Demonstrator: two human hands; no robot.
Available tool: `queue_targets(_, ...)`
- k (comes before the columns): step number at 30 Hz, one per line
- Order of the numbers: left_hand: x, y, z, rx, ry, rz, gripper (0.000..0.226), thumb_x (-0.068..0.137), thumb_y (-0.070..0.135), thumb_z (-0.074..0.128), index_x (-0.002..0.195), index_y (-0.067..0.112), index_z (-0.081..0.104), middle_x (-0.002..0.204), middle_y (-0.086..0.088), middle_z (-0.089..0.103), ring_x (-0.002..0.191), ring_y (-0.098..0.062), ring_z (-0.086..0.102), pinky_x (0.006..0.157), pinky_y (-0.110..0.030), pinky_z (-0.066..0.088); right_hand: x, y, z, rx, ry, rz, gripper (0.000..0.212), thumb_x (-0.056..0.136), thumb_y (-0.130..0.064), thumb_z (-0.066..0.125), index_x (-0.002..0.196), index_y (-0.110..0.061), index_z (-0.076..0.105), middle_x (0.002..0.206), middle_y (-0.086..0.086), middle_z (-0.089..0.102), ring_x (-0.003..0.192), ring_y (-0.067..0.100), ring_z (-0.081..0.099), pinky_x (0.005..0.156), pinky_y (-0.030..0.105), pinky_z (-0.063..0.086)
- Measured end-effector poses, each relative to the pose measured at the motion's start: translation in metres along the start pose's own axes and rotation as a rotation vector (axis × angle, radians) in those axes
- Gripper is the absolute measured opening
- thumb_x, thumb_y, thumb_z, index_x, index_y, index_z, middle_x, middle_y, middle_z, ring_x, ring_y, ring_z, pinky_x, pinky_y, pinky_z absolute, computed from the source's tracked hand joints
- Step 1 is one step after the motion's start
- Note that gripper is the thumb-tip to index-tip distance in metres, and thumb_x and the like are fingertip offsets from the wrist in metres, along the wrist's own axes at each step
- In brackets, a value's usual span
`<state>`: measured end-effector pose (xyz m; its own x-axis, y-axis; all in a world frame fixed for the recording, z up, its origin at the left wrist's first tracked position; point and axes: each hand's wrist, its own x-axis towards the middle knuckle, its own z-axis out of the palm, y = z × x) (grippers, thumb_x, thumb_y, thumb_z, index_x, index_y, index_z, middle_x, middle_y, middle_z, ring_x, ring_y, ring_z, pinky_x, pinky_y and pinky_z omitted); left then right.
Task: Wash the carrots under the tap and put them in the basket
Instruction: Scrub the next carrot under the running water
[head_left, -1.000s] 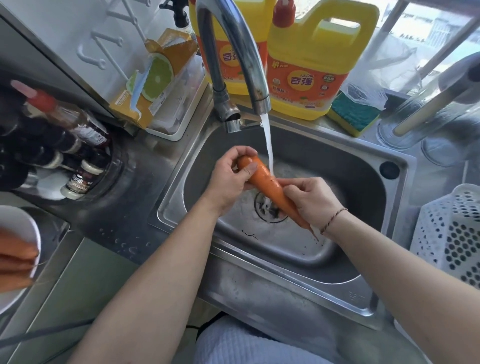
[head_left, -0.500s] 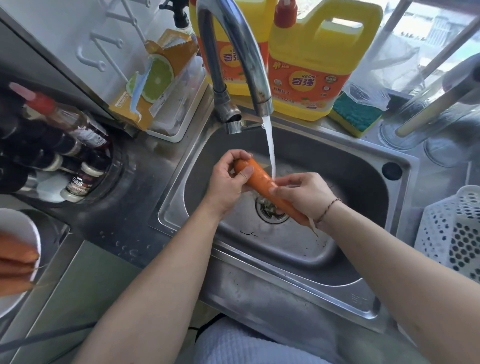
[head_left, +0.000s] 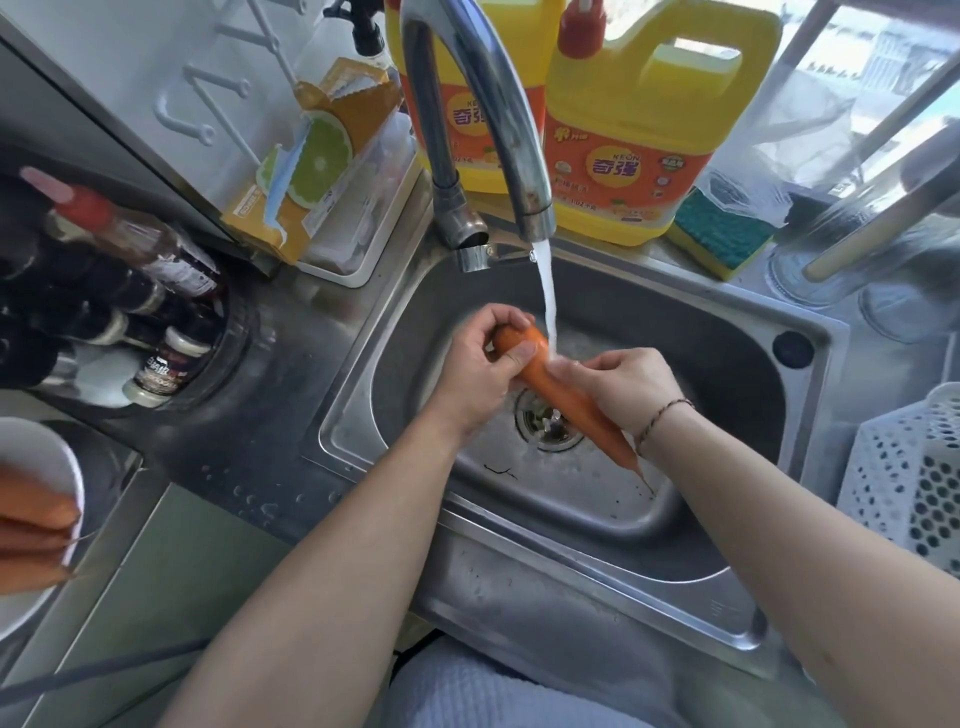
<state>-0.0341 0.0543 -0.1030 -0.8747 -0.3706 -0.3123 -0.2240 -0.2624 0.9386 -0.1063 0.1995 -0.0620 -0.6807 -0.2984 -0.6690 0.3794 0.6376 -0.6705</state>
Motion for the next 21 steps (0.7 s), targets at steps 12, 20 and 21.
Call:
queue_targets(12,0.004,-0.006,0.004,-0.028,0.084,0.012,0.027,0.087,0.002,0.065,0.091,0.028,0.062,0.102,0.000,0.060,0.100,-0.033,0.059,0.083,-0.062,0.056,0.009,-0.001,0.000,-0.149,0.062,-0.089,0.037,0.078,-0.056,0.073,0.071,-0.020,0.068,0.064,0.002,0.073,0.065,0.023,0.073,0.067,0.044,0.062)
queue_targets(20,0.005,-0.003,0.008,0.034,0.091,0.044,0.023,0.082,0.013,0.068,0.093,0.034,0.065,0.098,0.000,0.063,0.095,-0.029,0.060,0.089,-0.068,0.051,0.013,-0.004,-0.004,-0.199,0.047,-0.090,0.052,0.073,-0.069,0.069,0.071,-0.018,0.068,0.066,0.003,0.073,0.067,0.024,0.072,0.067,0.044,0.062)
queue_targets(21,0.006,-0.002,0.006,0.047,0.086,0.041,0.027,0.083,0.010,0.068,0.092,0.035,0.066,0.097,0.003,0.063,0.096,-0.027,0.060,0.089,-0.067,0.051,0.012,-0.003,-0.005,-0.203,0.007,-0.114,0.039,0.079,-0.059,0.071,0.076,-0.020,0.069,0.073,0.002,0.075,0.070,0.021,0.073,0.069,0.041,0.062)
